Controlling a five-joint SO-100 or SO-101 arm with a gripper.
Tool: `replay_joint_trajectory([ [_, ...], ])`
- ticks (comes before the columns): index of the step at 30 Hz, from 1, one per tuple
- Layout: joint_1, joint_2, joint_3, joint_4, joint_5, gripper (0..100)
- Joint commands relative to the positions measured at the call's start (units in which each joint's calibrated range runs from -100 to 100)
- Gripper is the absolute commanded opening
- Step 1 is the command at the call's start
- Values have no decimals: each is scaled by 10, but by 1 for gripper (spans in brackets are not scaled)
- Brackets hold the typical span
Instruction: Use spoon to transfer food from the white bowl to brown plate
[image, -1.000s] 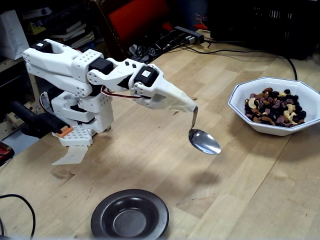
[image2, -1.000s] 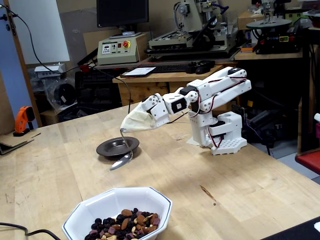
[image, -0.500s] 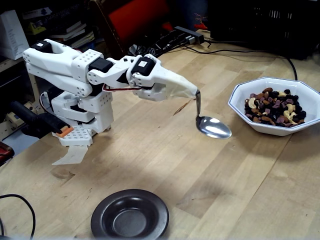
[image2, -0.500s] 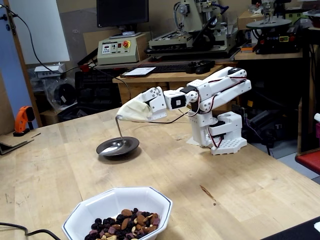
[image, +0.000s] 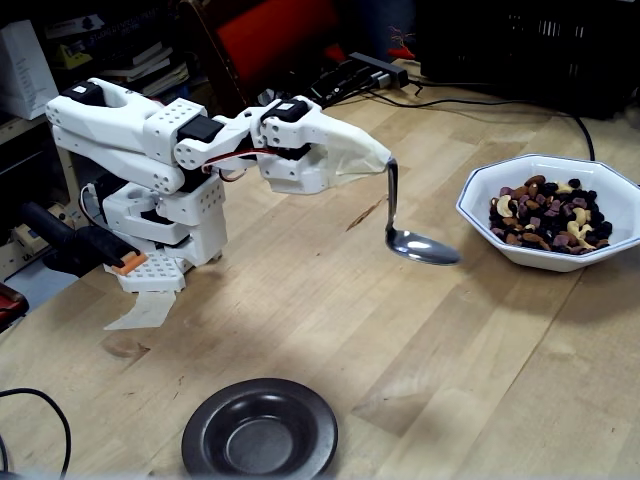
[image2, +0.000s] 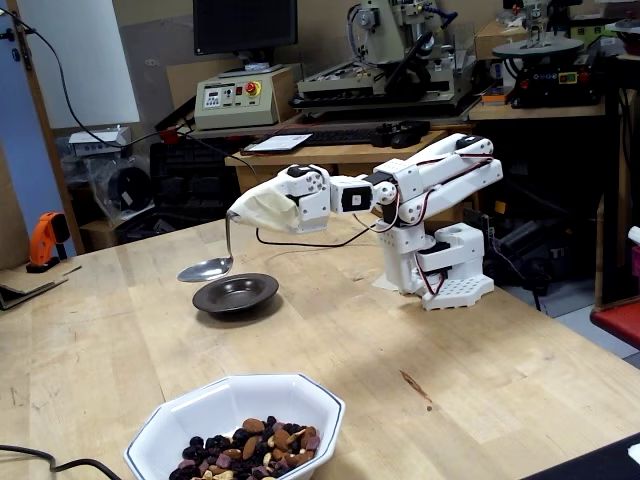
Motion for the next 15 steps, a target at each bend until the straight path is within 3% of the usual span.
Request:
replay_joint_trajectory([
  [1,-5,10,-39,-13,8,4],
  [15,-5,56,-110,39,-33,4],
])
